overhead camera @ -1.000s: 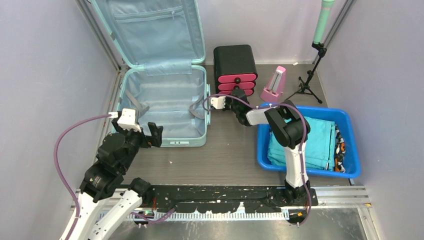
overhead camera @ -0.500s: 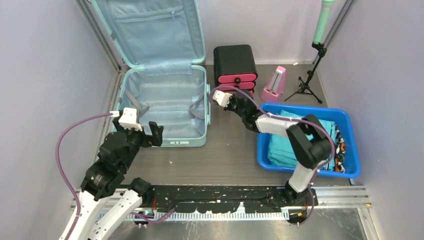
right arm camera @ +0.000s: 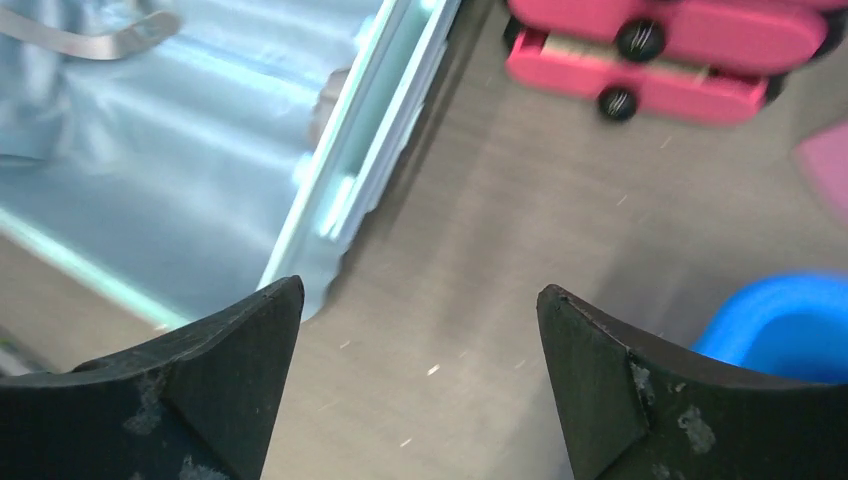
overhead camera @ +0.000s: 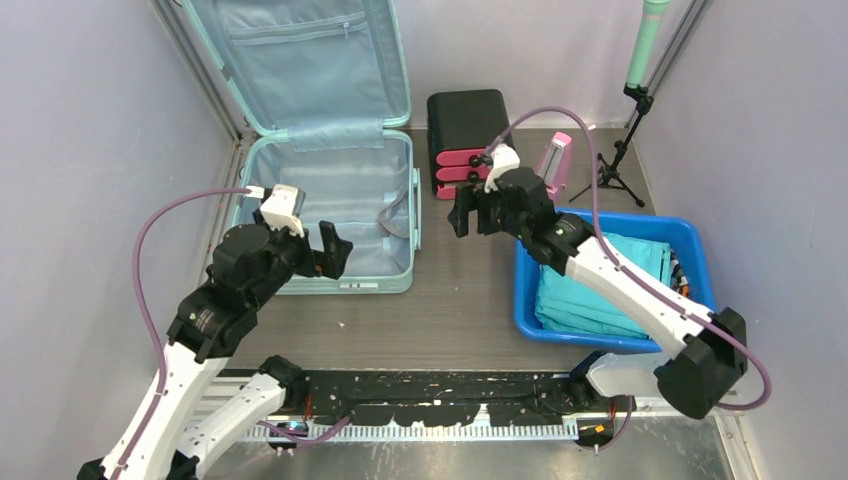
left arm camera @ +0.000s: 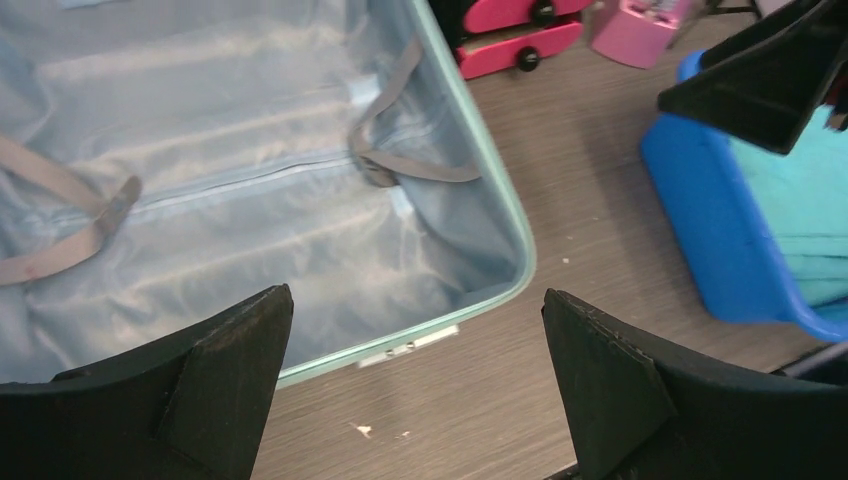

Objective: Open, take out, and arrange the luggage

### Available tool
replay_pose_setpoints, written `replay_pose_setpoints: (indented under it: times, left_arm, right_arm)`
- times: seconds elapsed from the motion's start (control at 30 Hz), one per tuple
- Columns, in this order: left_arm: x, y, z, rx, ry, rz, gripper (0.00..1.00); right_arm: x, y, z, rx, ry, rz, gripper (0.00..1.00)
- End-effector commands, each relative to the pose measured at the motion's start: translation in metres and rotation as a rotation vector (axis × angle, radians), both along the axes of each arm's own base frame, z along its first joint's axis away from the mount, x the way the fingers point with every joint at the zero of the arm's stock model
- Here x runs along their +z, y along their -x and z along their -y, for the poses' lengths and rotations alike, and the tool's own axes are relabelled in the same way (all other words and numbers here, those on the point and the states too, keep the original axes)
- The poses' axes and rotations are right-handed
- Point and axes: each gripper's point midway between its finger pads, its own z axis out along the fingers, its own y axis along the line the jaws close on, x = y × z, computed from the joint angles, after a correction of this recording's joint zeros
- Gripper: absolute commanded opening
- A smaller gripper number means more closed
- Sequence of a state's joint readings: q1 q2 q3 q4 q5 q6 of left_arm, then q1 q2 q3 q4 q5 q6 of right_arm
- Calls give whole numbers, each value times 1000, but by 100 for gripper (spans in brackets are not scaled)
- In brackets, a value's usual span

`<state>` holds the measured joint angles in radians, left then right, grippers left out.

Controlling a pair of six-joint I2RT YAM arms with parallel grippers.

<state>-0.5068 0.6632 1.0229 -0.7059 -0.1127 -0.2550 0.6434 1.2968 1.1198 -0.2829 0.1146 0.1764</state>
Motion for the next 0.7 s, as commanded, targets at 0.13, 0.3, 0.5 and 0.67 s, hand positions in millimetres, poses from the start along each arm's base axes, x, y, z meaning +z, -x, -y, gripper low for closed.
replay_pose_setpoints:
  times: [0.13, 0.3, 0.5, 0.67]
  left_arm:
    - [15, 10, 41, -208, 86, -48, 100]
    - [12, 20, 62, -308, 151, -102, 100]
    - [15, 26, 69, -346, 209, -81, 100]
    - [11, 23, 62, -314, 188, -60, 100]
  right_arm:
    - [10, 61, 29, -226, -278, -243, 95]
    - [30, 77, 60, -279, -273, -168, 96]
    - [43, 95, 83, -290, -299, -85, 96]
    - [37, 89, 80, -275, -326, -31, 99]
